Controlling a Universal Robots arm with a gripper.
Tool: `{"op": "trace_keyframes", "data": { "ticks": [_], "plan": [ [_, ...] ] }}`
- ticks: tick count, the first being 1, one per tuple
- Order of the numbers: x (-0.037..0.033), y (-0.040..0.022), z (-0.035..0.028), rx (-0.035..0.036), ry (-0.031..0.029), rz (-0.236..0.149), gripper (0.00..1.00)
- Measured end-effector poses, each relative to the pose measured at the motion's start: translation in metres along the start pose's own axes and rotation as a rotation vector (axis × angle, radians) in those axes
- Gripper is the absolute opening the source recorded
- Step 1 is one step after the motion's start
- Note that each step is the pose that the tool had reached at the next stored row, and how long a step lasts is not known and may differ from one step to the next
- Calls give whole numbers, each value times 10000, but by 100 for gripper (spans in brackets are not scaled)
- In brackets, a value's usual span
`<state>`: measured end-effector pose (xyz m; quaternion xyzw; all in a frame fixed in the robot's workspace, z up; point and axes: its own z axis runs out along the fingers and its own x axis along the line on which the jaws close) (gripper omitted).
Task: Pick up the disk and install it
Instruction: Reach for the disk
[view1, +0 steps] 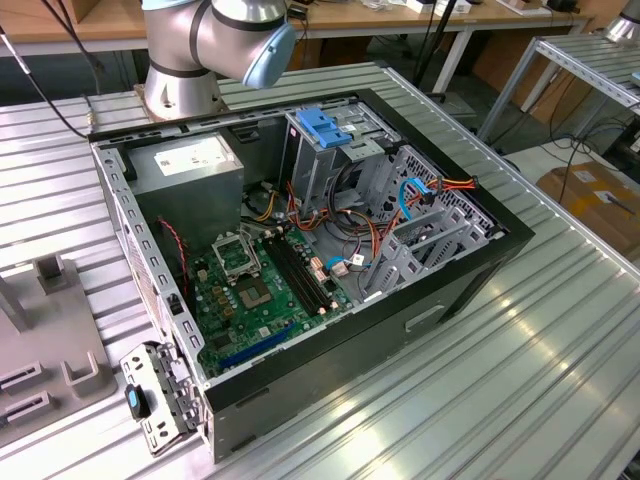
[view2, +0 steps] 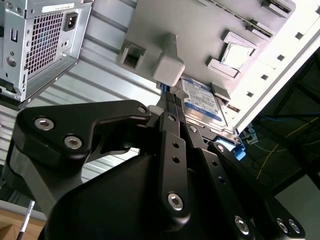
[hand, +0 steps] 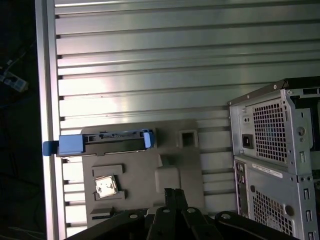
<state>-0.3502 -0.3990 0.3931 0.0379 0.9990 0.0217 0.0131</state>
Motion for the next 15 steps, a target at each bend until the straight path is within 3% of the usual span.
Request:
{"op": "trace_keyframes", "data": {
  "ticks": [15],
  "plan": [
    [40, -2, -1, 0, 0, 1, 11]
  ]
}}
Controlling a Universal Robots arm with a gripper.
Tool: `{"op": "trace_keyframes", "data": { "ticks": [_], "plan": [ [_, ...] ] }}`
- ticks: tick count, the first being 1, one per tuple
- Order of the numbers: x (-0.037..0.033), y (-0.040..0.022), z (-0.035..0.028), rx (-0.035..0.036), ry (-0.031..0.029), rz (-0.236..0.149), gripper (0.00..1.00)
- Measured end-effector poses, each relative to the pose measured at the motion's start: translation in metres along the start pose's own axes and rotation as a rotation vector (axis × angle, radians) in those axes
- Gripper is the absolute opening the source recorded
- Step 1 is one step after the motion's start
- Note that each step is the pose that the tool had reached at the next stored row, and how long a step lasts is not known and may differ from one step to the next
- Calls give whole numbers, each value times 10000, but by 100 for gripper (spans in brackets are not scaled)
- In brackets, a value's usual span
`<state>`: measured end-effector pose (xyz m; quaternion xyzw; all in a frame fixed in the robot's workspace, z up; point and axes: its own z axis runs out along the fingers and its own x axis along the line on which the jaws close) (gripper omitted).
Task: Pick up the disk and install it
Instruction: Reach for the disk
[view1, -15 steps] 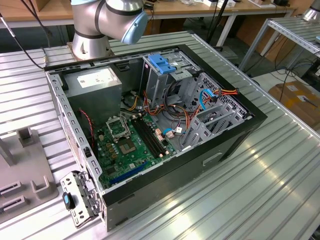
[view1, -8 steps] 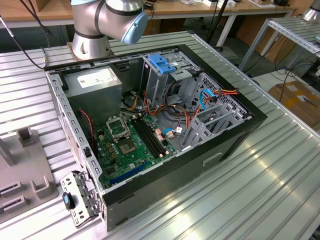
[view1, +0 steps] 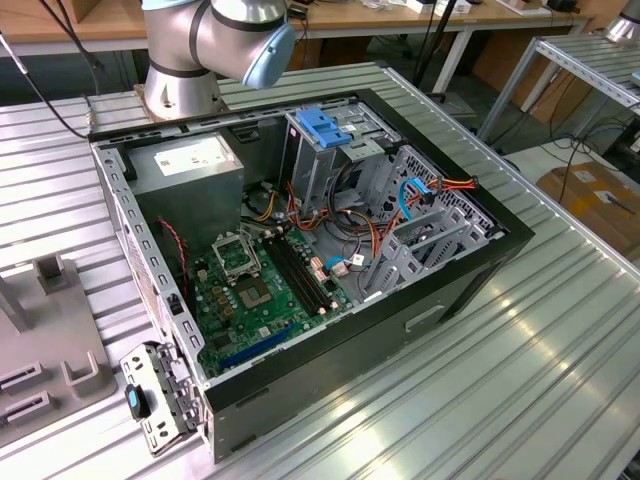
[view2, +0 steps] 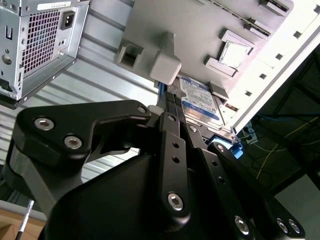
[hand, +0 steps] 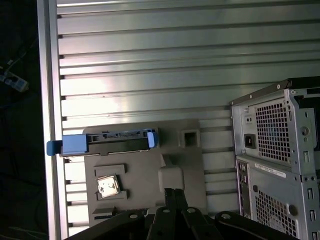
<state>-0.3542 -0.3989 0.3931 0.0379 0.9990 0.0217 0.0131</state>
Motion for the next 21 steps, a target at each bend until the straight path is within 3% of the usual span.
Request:
{"op": "trace_keyframes", "data": {
  "ticks": [3, 8, 12, 17, 21],
  "plan": [
    [33, 7, 2, 0, 0, -1, 11],
    [170, 46, 12, 4, 0, 0, 11],
    [280, 123, 27, 18, -1, 1, 11],
    [365, 184, 42, 31, -3, 0, 11],
    [400, 194, 46, 33, -2, 1, 11]
  ]
}}
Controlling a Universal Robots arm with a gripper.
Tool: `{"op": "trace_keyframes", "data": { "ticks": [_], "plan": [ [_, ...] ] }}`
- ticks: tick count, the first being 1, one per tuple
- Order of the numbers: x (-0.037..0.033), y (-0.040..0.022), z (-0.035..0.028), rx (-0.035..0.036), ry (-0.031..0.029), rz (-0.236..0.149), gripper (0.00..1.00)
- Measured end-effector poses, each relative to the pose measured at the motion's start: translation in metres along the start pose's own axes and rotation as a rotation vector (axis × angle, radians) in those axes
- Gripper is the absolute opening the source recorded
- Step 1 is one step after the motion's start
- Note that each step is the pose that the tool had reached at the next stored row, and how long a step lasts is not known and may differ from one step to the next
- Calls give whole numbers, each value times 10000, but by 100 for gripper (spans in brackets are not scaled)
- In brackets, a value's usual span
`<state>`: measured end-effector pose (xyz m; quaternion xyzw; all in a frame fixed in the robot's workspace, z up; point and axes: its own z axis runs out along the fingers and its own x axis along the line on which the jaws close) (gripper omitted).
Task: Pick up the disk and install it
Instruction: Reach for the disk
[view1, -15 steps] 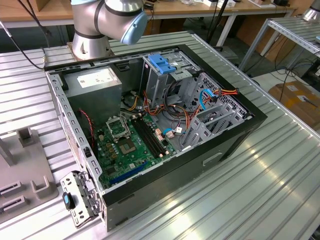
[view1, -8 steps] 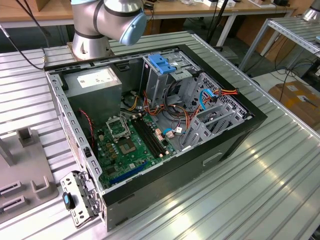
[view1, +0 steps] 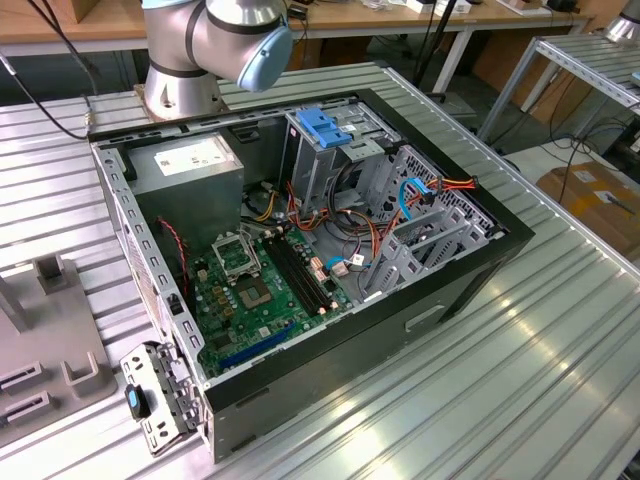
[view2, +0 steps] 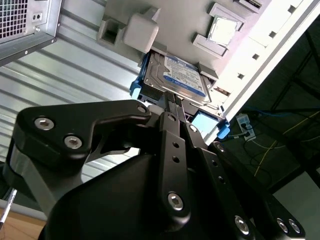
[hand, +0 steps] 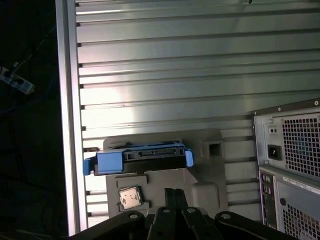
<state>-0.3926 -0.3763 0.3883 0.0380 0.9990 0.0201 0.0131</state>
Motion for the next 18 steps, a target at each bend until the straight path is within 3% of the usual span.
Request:
{"op": "trace_keyframes", "data": {
  "ticks": [18],
  "plan": [
    [38, -2, 0, 0, 1, 0, 11]
  ]
}}
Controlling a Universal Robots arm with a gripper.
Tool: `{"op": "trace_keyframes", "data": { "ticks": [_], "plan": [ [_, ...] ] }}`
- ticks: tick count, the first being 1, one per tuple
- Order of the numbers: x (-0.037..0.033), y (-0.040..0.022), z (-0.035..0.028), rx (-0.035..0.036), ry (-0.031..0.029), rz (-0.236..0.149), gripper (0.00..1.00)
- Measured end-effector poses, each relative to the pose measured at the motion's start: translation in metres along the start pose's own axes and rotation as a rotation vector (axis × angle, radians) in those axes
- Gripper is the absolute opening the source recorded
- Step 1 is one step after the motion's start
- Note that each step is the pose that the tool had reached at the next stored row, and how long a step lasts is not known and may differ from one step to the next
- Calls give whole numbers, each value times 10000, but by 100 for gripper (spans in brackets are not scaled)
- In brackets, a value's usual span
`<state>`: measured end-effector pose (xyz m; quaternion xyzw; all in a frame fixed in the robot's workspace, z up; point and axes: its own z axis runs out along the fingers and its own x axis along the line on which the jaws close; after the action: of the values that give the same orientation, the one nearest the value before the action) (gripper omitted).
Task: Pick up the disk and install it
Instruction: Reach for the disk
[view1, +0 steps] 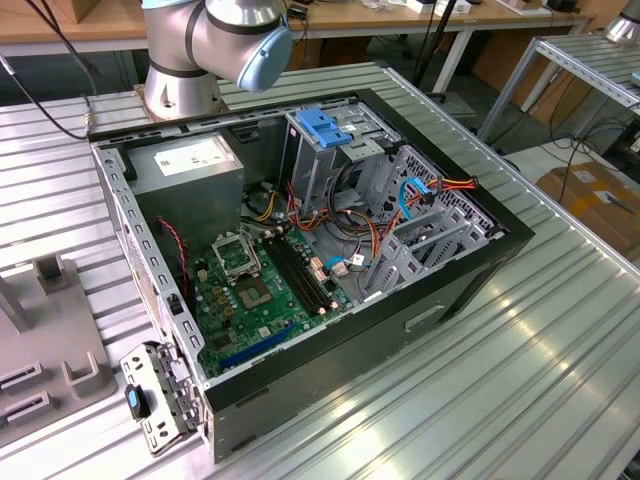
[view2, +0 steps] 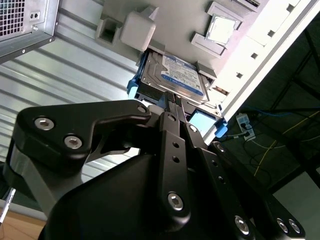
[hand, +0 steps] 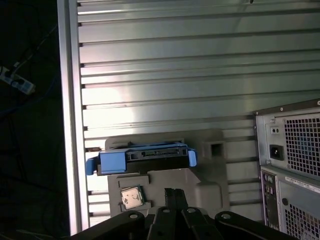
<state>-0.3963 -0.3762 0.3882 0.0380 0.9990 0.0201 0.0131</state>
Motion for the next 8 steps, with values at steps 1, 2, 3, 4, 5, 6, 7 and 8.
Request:
{"op": "trace_keyframes", "data": {
  "ticks": [1, 2, 3, 4, 5, 6, 7, 8],
  "plan": [
    [10, 0, 2, -1, -2, 0, 11],
    [21, 2, 4, -1, -2, 0, 11],
    [29, 6, 7, -1, -2, 0, 11],
    [39, 13, 10, 0, -1, 0, 11],
    [49, 19, 14, 0, 0, 0, 11],
    [61, 27, 21, 0, -2, 0, 11],
    [70, 34, 26, 0, -2, -1, 11],
    [91, 47, 39, 4, -1, -1, 11]
  ]
}}
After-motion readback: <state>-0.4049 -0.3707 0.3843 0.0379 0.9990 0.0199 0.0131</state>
